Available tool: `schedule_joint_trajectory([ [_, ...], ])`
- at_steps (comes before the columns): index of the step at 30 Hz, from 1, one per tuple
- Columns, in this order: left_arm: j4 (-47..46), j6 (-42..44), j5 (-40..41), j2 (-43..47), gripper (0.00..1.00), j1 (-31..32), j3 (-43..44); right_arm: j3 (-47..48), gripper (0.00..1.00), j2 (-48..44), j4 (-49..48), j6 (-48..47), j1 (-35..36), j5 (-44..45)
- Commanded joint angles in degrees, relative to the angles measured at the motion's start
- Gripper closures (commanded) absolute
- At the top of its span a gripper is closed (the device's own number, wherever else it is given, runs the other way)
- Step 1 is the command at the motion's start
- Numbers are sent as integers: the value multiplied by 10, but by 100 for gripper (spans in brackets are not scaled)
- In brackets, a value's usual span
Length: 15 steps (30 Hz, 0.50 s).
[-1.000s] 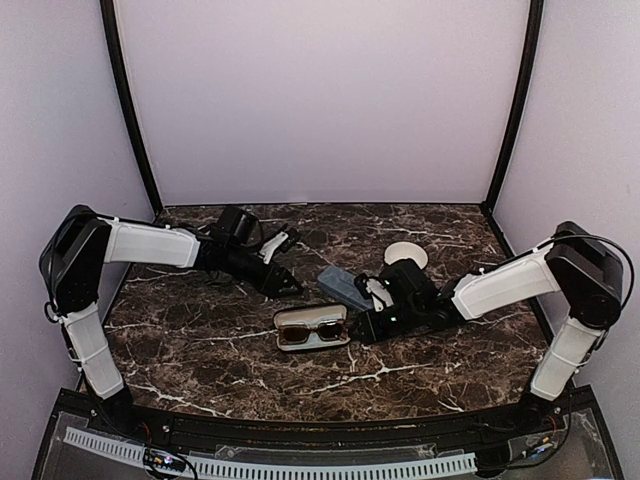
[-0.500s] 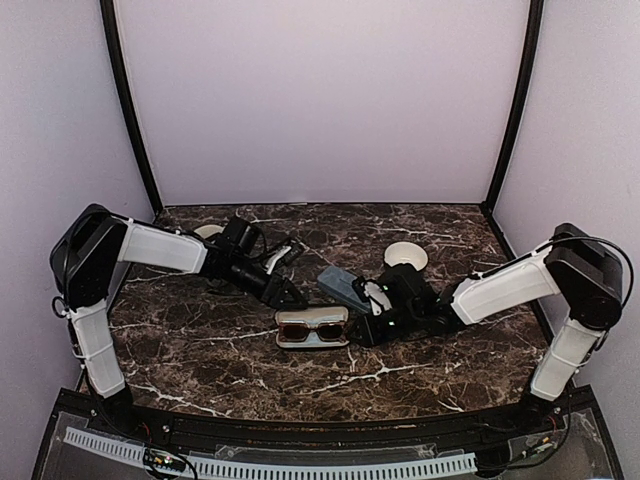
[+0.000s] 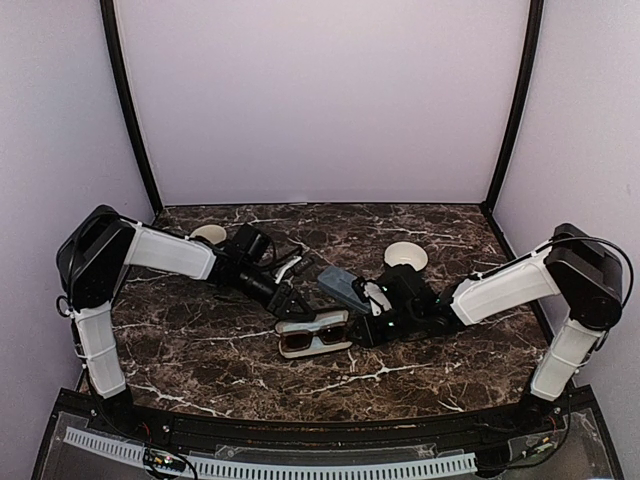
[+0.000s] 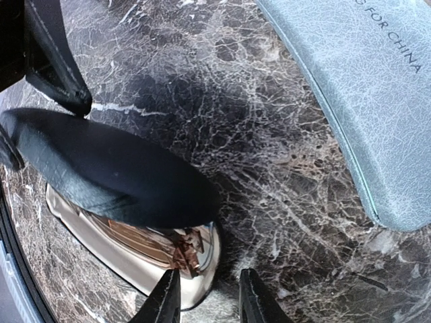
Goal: Organize the sunglasses
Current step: Hold the case with sunglasses at the center of the board.
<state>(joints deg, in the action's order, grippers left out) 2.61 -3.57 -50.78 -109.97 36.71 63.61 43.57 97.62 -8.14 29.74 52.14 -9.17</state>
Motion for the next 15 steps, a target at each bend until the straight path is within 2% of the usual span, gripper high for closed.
schedule_joint_trajectory([
  [1,2,12,-19,3,56,7,13,-7,69,-13,-20,11,5,2],
  [15,18,30,-15,3,56,9,22,-16,68,-50,-28,19,4,-11],
])
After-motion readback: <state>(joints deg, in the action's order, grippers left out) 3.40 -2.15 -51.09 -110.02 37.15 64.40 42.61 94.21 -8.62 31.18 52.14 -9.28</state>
